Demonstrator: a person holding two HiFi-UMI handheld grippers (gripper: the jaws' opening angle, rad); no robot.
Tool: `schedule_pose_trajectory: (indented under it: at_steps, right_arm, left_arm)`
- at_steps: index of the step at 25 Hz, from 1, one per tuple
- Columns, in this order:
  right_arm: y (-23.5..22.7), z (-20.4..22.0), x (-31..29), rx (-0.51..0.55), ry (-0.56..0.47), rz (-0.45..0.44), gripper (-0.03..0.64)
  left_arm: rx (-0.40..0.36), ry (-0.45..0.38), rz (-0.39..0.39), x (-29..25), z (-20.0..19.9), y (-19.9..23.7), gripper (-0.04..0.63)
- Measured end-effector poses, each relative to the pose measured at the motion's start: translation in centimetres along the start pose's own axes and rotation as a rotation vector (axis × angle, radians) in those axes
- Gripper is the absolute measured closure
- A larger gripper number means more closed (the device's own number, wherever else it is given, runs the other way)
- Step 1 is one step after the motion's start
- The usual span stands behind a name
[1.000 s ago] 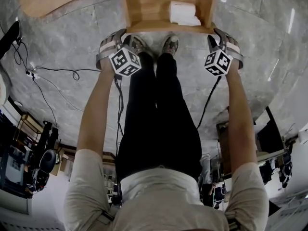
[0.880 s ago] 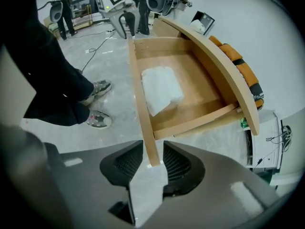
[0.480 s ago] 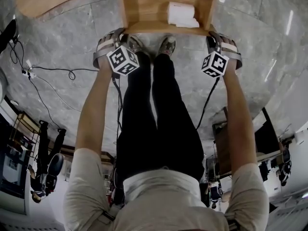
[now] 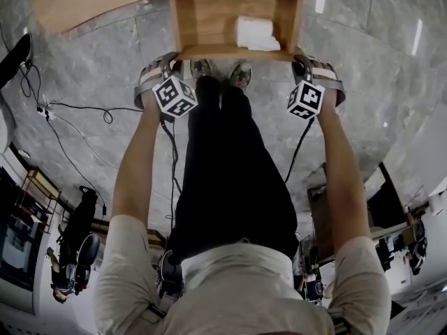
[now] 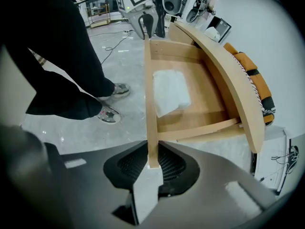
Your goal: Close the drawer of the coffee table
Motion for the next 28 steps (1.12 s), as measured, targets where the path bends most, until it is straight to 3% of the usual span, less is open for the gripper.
schedule_pose_trajectory:
  at_steps: [28]
  right_arm:
    - [-0.9,-0.7,2.8,-0.025,-0.009,-0.004,0.54]
  left_arm:
    - [0.037,0.021,-0.012,2.7,-0.9,0.3,0.476]
Point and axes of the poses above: the fingertips, and each gripper's own axes: x backward along the fingers, y to its left, z out of its underside, the point moved 9 cm from there along x, backward along the fingers, and after that the axes turned 12 degrees about -y, right-handed, at the moved point
